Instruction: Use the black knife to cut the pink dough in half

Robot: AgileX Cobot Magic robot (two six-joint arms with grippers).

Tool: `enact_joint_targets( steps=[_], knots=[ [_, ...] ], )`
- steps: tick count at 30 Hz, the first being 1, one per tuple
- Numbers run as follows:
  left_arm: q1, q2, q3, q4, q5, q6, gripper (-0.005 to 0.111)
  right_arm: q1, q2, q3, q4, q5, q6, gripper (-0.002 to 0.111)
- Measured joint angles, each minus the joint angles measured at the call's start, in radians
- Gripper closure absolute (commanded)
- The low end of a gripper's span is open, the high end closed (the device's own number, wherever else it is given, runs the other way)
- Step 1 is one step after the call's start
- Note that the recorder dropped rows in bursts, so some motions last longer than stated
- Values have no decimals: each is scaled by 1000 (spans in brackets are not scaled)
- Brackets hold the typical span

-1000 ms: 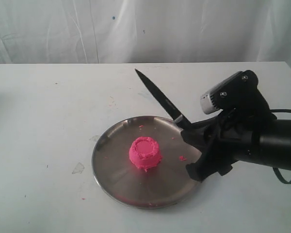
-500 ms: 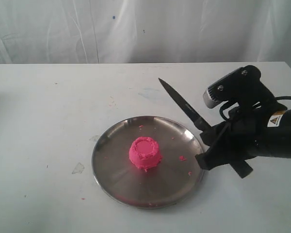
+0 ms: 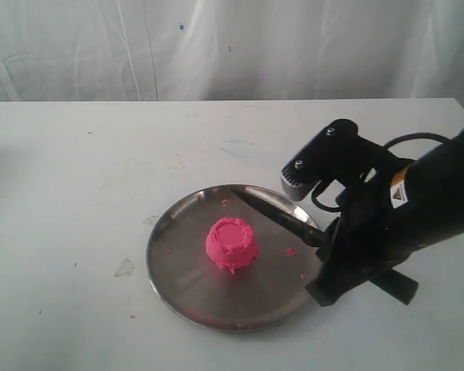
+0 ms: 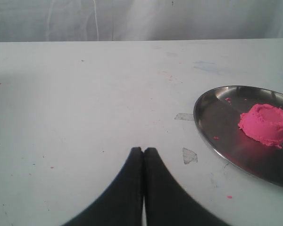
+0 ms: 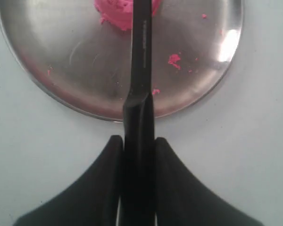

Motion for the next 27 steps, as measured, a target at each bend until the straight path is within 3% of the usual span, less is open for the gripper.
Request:
enact_joint_targets(
  steps=[7, 27],
  knots=[
    [0, 0, 0, 0, 0, 0, 107, 20, 138, -88, -10, 45, -35, 108],
    [0, 0, 0, 6, 0, 11, 107, 20, 370, -125, -12, -151, -34, 108]
  ],
)
